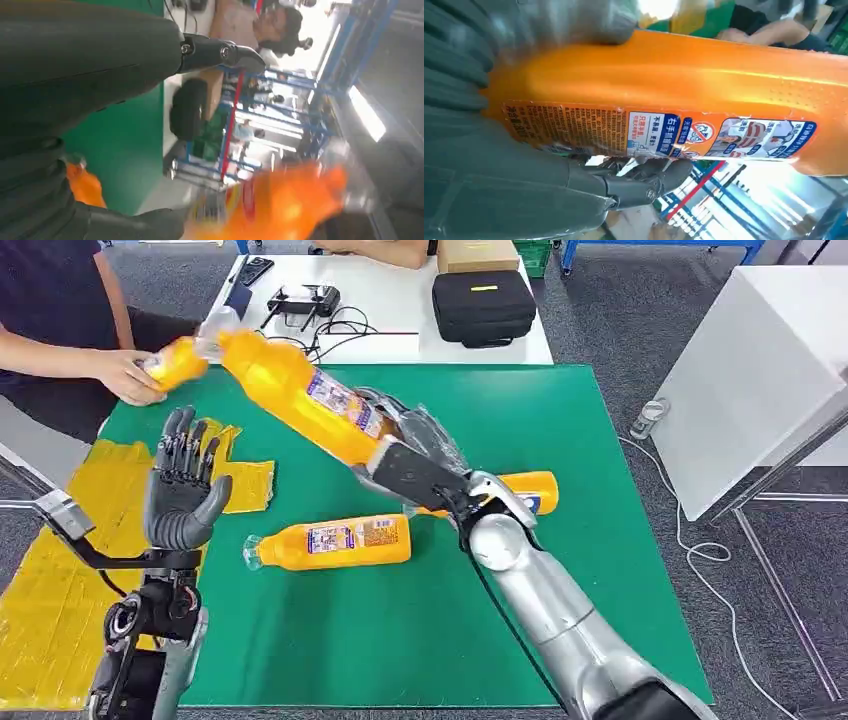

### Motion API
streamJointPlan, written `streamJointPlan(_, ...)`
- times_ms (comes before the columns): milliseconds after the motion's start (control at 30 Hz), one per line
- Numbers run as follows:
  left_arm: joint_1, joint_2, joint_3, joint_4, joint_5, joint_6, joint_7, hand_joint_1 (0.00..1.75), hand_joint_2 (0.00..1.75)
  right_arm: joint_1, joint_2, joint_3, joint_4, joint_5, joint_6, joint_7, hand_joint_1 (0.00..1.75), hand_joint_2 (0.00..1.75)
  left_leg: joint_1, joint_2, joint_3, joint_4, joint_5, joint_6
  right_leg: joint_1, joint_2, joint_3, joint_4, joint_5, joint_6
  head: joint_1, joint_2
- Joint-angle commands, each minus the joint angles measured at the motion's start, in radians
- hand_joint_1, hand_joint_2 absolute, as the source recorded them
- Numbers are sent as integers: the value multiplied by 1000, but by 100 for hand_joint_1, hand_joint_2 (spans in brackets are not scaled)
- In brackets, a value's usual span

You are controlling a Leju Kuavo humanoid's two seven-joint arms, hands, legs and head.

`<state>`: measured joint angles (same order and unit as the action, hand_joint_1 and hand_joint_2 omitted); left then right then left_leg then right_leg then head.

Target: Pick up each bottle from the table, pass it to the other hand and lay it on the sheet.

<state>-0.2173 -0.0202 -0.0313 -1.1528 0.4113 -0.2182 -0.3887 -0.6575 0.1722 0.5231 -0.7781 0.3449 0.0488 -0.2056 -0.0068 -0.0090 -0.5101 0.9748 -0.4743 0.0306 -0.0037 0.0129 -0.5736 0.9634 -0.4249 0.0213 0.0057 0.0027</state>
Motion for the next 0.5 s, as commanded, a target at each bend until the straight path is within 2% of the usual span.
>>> streamJointPlan(33,-124,-12,-108,107,19,22,4,0,175,-148,156,146,286,66,-39,27,175,175,2,0,1,1,-1,-3,2,-1,2,1,-1,-1,0,0)
streamJointPlan(167,-148,-13,-138,138,73,-33,20,0,175,-145,177,204,287,92,-70,42,175,175,3,1,2,0,-1,-2,3,-1,2,1,-1,0,0,0)
streamJointPlan(300,-174,-22,-179,162,158,-105,66,0,175,-152,177,297,255,43,-88,71,175,175,2,-2,0,1,-1,-2,3,-3,2,1,-1,0,0,0)
streamJointPlan(500,-202,-28,-173,166,168,-84,71,0,175,-88,177,467,188,-1,-111,107,175,175,2,-1,0,1,-1,-2,3,-3,2,0,-1,0,0,0)
